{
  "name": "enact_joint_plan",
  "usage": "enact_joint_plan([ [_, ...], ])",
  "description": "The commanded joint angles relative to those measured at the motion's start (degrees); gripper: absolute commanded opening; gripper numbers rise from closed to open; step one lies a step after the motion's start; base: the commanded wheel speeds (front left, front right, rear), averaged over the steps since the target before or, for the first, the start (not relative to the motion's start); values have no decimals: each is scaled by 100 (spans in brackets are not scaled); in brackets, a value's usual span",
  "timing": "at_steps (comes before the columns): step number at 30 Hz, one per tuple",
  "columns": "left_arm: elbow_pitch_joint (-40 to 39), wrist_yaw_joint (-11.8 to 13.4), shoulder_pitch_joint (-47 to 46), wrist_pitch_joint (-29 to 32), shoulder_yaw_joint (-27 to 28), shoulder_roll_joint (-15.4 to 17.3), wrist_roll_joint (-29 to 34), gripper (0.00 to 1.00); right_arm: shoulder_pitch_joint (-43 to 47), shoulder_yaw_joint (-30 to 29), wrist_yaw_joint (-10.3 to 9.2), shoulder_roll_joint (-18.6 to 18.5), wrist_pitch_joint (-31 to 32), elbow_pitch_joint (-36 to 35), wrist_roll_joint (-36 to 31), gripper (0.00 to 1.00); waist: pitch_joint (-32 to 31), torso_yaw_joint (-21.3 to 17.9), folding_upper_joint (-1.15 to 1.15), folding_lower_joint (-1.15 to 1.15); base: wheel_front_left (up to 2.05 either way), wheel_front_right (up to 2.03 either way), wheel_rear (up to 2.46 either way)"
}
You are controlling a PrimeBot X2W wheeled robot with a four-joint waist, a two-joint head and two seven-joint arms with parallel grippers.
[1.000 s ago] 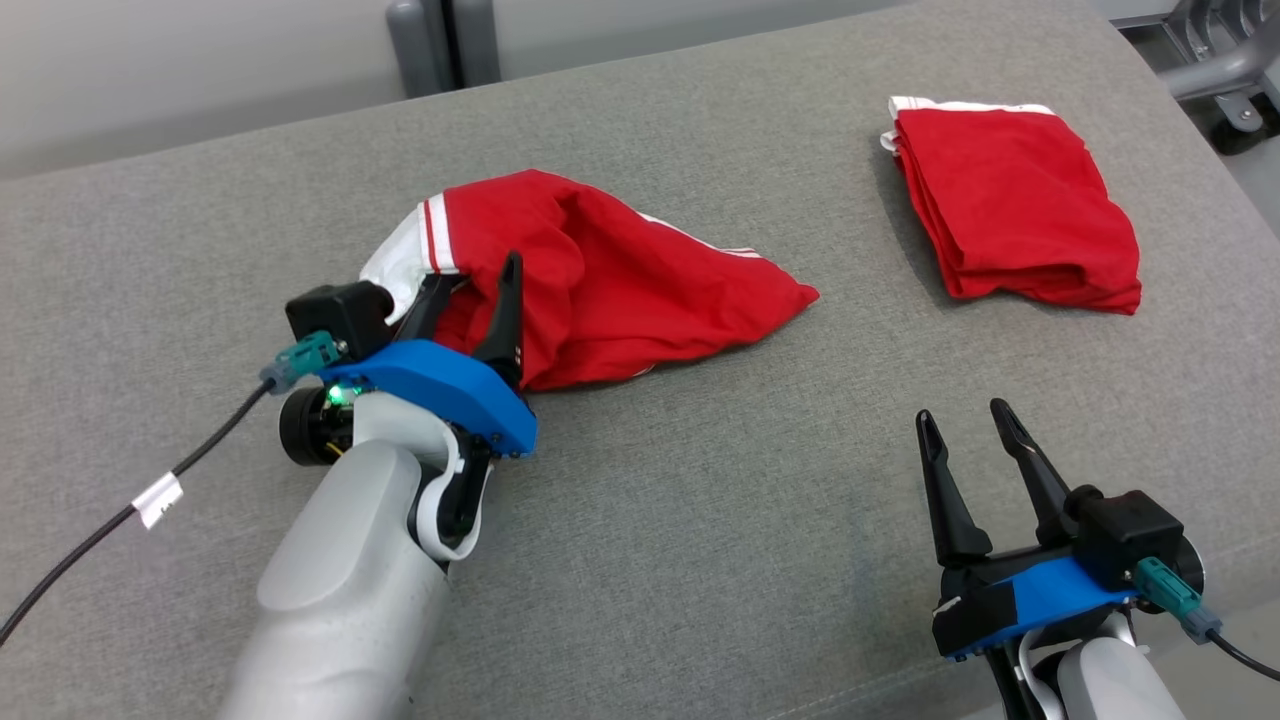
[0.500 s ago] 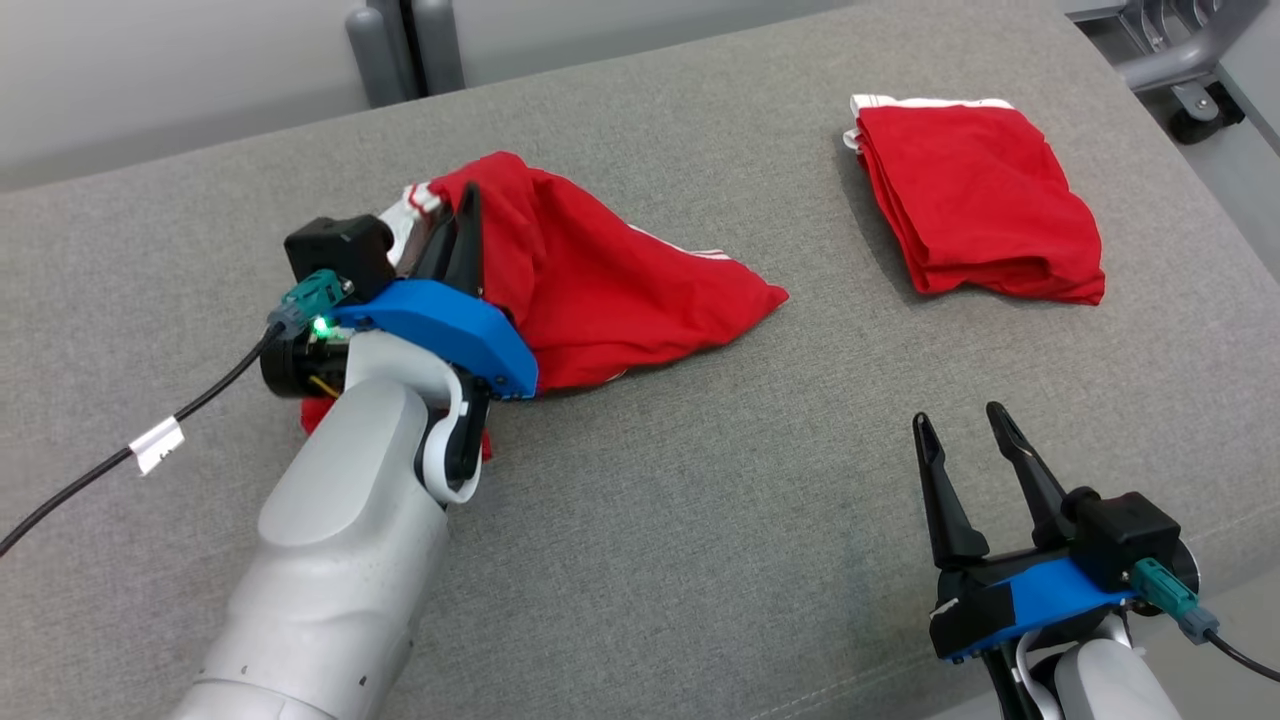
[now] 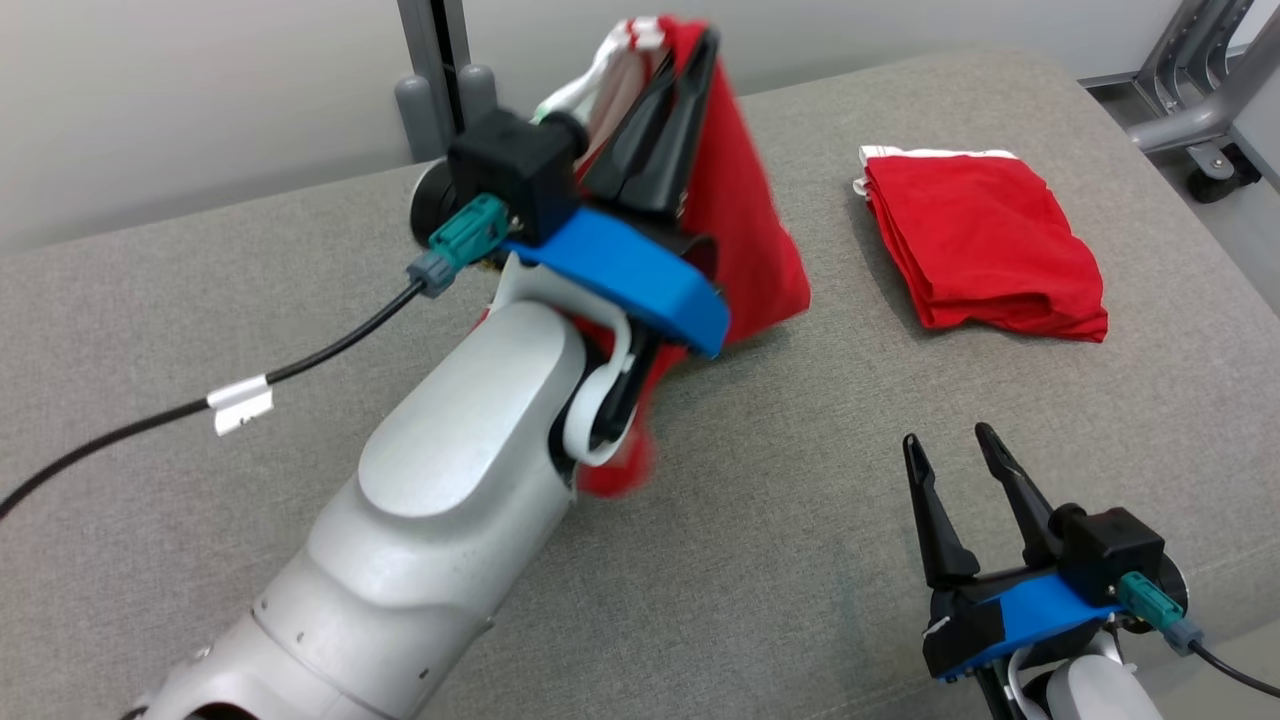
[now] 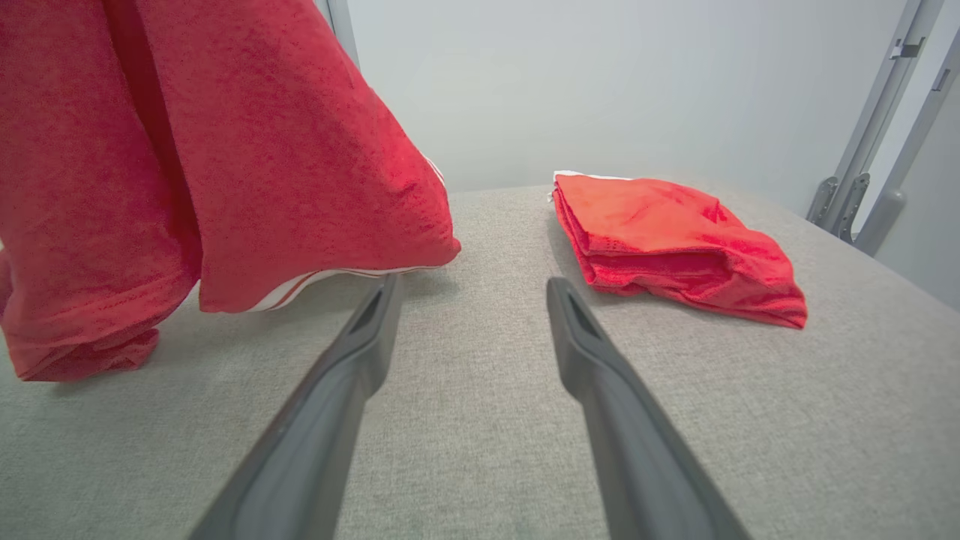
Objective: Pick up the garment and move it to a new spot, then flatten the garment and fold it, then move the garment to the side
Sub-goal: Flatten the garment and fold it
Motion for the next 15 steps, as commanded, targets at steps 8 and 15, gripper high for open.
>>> enact_joint_plan([
  [8,-184,630,-688,-32,-49,7,-368,0,51,40,2,-7,-31,5,1,100,-11,4,0,1,0,0,0],
  [15,599,834,-487,-35,935,689,-423,0,-72,-63,2,-7,-31,-105,74,100,329,151,0,1,0,0,0],
])
